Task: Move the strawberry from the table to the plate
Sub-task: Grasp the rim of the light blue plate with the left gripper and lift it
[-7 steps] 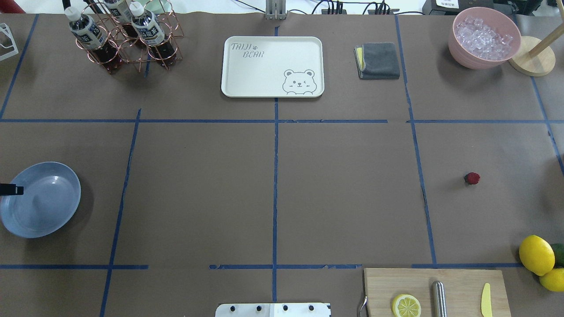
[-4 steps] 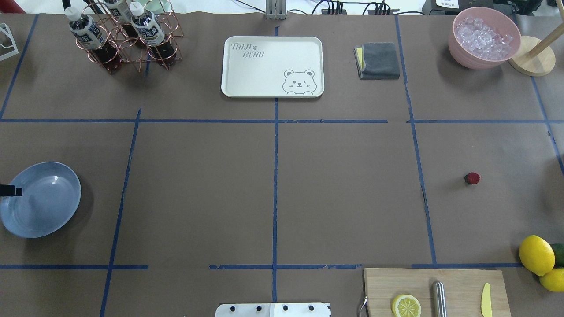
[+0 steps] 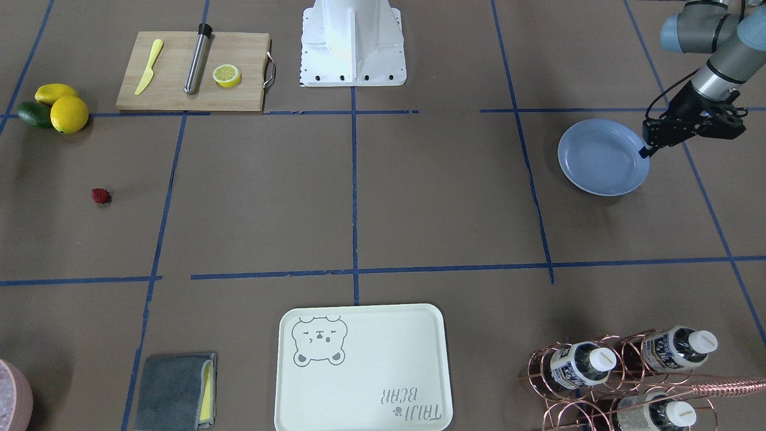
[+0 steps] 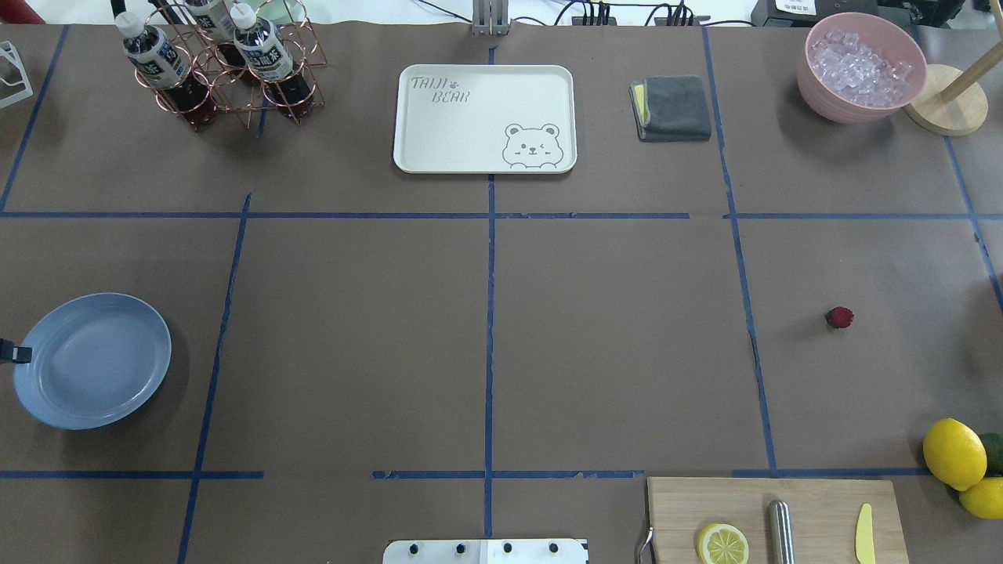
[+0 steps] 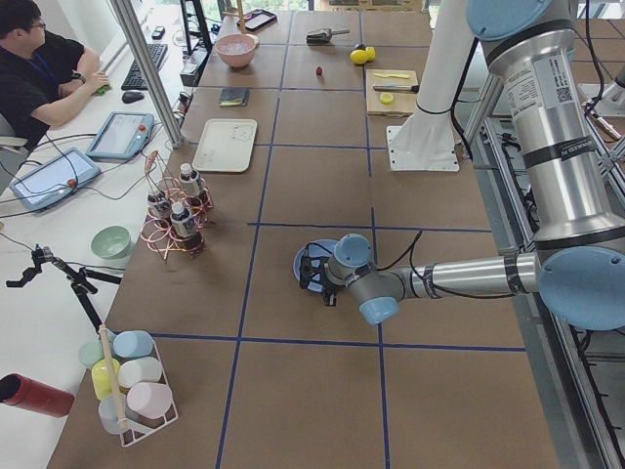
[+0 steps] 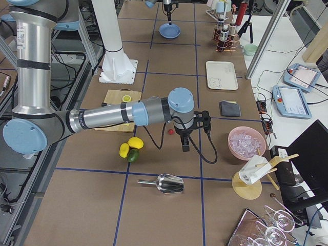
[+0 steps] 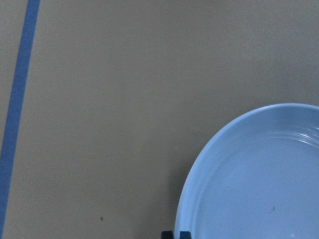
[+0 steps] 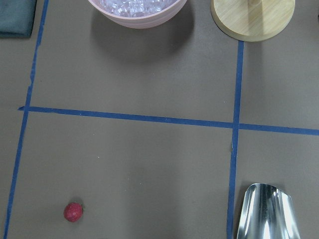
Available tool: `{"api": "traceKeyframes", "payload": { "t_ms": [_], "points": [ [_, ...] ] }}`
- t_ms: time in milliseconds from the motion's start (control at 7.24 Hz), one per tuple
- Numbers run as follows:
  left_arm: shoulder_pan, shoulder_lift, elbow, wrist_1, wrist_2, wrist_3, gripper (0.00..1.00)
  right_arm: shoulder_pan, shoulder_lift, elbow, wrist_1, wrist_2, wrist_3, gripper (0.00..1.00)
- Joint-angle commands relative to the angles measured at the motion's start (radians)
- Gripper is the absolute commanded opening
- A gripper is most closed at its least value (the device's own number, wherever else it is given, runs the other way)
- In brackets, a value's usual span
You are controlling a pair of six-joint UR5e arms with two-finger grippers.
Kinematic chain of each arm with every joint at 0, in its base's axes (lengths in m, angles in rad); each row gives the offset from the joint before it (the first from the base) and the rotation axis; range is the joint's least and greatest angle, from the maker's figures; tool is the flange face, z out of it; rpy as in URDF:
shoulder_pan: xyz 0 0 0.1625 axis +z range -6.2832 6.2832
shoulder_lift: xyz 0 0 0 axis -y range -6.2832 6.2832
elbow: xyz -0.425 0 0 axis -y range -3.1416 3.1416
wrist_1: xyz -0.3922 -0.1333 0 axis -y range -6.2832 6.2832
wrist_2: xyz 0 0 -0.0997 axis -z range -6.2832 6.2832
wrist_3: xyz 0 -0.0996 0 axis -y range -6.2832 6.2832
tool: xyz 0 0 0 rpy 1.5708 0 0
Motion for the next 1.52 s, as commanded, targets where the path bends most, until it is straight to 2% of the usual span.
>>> {"api": "traceKeyframes", "payload": {
  "t_ms": [0,138,276,415,829,1106,1382],
  "points": [
    [-0.111,-0.042,-0.150,0.177,-0.124,-0.013,0.00,0.000,0.000,0.000,0.000,0.000,0.000,1.00],
    [-0.119,-0.200,-0.201,0.365,-0.112,-0.082,0.00,0.000,0.000,0.000,0.000,0.000,0.000,1.00],
    [-0.083,-0.329,-0.211,0.431,-0.018,-0.272,0.00,0.000,0.001,0.000,-0.002,0.000,0.000,1.00],
    [0.050,-0.414,-0.205,0.454,0.022,-0.423,0.00,0.000,0.003,0.000,-0.003,0.000,0.000,1.00],
    [0.317,-0.725,-0.171,0.692,0.267,-0.697,0.00,-0.002,0.004,-0.004,-0.005,-0.002,0.000,1.00],
    [0.428,-0.791,-0.107,0.697,0.377,-0.785,0.00,-0.009,0.004,-0.006,-0.005,-0.003,0.000,1.00],
    [0.491,-0.801,-0.075,0.694,0.426,-0.787,0.00,-0.012,0.004,-0.004,-0.005,0.000,0.009,1.00]
  ]
}}
